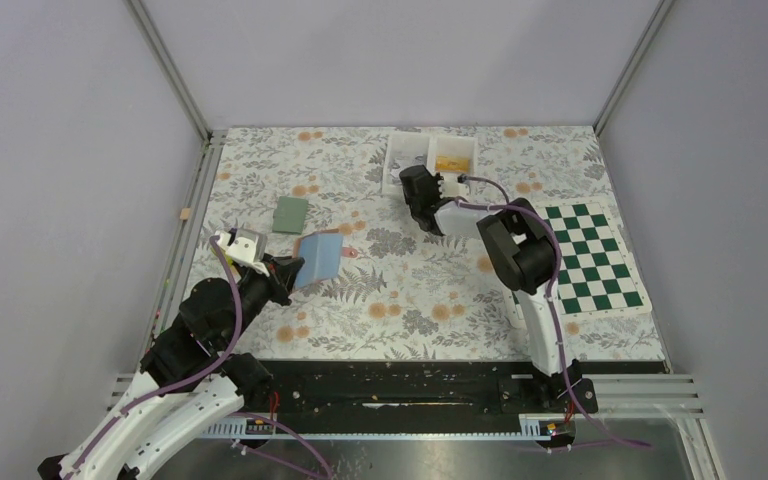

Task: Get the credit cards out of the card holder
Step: Place the credit card in the storage box, then place the card holder at the center of the board.

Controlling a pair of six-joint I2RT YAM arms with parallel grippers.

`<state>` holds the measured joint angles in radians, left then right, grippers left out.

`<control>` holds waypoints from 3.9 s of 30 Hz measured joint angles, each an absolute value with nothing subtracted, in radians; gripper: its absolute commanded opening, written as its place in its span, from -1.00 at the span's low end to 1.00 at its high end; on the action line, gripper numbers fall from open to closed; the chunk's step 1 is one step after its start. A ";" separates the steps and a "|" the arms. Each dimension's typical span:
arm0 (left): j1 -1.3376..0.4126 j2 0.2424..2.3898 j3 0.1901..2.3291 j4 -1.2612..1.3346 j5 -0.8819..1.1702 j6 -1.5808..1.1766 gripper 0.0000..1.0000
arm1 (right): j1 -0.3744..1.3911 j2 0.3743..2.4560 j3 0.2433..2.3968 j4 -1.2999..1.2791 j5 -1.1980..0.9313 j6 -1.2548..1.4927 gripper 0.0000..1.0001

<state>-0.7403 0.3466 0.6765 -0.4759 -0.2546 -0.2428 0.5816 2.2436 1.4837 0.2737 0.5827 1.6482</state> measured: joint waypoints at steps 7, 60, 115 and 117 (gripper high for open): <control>-0.741 0.347 0.677 -0.476 -0.256 -0.242 -1.00 | 0.562 2.196 1.347 0.345 0.564 1.642 -1.00; -0.754 0.356 0.676 -0.469 -0.260 -0.239 -1.00 | 0.527 2.301 1.649 0.052 0.534 1.697 -0.51; -0.760 0.652 0.683 -0.244 0.255 -0.513 -1.00 | 0.478 1.290 0.609 0.801 -0.892 0.890 0.65; -0.760 0.684 0.636 -0.170 0.253 -0.582 -1.00 | 0.478 1.213 0.608 0.686 -0.858 0.854 0.66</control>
